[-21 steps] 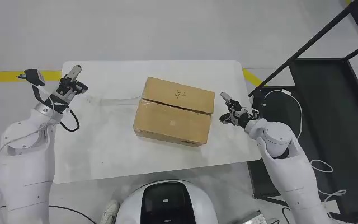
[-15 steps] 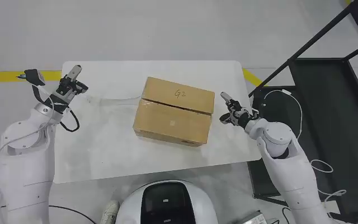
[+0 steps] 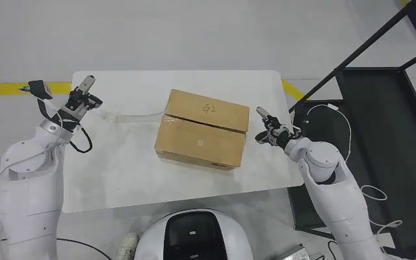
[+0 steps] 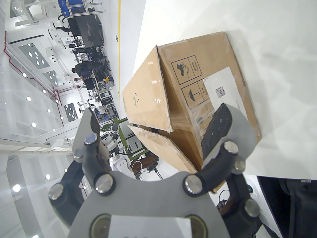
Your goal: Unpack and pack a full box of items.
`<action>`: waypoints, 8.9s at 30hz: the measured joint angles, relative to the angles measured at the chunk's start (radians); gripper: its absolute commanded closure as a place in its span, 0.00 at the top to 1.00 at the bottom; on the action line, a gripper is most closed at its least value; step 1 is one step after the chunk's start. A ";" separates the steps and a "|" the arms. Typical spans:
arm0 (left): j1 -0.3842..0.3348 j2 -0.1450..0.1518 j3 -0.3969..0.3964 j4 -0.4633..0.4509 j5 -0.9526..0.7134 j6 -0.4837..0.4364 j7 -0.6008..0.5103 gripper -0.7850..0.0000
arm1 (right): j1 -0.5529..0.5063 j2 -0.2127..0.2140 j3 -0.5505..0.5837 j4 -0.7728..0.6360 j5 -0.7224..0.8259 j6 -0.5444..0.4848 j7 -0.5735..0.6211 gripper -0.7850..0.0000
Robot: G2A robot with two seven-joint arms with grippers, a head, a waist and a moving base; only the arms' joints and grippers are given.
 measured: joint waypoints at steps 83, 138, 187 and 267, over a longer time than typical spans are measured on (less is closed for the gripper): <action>-0.350 -0.016 0.384 0.404 0.087 -0.549 -0.305 1.00 | 0.134 0.046 -0.030 0.265 -0.066 -0.496 0.627 1.00; -0.440 0.041 0.582 0.555 -0.256 -0.545 -0.334 1.00 | 0.098 0.043 -0.357 0.176 -0.112 -0.633 0.758 1.00; -0.565 -0.041 0.790 0.676 -0.653 -0.332 -0.547 1.00 | -0.042 0.115 0.015 0.135 0.254 -0.513 0.850 1.00; -0.840 -0.282 0.954 1.006 -0.372 -0.208 -0.002 1.00 | -0.034 0.112 0.036 0.178 0.342 -0.521 0.768 1.00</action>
